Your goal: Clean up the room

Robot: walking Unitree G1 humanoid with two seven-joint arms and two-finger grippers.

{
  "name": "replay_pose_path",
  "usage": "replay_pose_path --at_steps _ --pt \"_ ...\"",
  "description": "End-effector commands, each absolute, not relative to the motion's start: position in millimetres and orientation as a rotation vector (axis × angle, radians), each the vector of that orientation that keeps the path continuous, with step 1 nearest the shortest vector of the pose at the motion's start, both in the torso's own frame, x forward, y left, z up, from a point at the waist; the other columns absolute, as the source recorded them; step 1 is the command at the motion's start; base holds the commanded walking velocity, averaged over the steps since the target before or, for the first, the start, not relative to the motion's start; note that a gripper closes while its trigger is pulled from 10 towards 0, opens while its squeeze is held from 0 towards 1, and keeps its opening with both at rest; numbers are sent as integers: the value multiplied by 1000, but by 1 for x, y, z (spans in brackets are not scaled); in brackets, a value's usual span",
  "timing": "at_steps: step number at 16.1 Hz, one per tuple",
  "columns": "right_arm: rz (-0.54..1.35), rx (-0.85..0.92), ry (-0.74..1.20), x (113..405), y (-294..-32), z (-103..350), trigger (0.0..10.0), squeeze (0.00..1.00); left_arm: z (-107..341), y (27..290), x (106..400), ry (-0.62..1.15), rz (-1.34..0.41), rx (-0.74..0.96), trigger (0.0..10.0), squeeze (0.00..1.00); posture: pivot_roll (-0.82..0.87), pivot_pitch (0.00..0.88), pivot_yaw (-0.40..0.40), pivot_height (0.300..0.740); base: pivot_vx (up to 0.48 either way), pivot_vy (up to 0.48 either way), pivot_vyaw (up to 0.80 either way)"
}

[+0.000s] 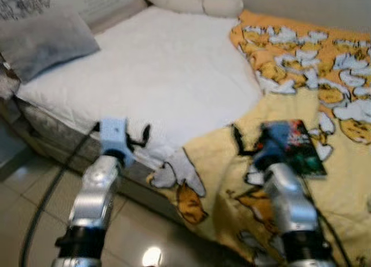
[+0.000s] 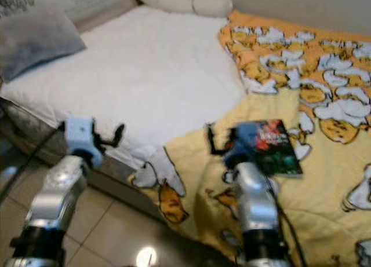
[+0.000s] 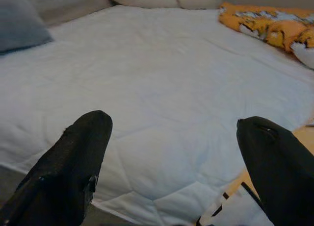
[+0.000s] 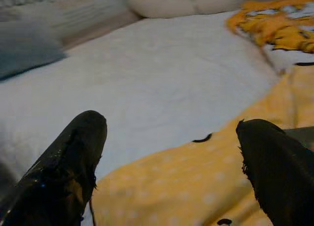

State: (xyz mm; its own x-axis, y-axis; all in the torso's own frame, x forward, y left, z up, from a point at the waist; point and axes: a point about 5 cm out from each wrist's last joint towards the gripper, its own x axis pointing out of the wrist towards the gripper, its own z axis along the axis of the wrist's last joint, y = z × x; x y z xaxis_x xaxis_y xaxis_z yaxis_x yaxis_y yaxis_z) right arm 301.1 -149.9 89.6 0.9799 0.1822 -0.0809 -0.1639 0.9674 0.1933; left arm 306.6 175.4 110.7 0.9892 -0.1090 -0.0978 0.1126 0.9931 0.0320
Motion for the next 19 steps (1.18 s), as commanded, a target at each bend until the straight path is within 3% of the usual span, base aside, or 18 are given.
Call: replay_pose_path --at_steps 1,11,13,19 --pt "175 180 86 303 -153 93 10000 1000 111 173 306 97 -119 38 10000 1000 0 0 52 740 0 -480 763" --pt "251 183 112 298 -148 89 10000 1000 111 172 306 96 -126 40 10000 1000 4 0 54 740 0 -480 774" --pt "240 233 106 298 -148 90 10000 1000 111 171 306 94 -133 42 10000 1000 6 0 54 740 0 -366 0" --pt "266 213 126 296 -149 88 10000 1000 100 157 296 154 -294 57 10000 988 9 0 48 740 0 0 0"
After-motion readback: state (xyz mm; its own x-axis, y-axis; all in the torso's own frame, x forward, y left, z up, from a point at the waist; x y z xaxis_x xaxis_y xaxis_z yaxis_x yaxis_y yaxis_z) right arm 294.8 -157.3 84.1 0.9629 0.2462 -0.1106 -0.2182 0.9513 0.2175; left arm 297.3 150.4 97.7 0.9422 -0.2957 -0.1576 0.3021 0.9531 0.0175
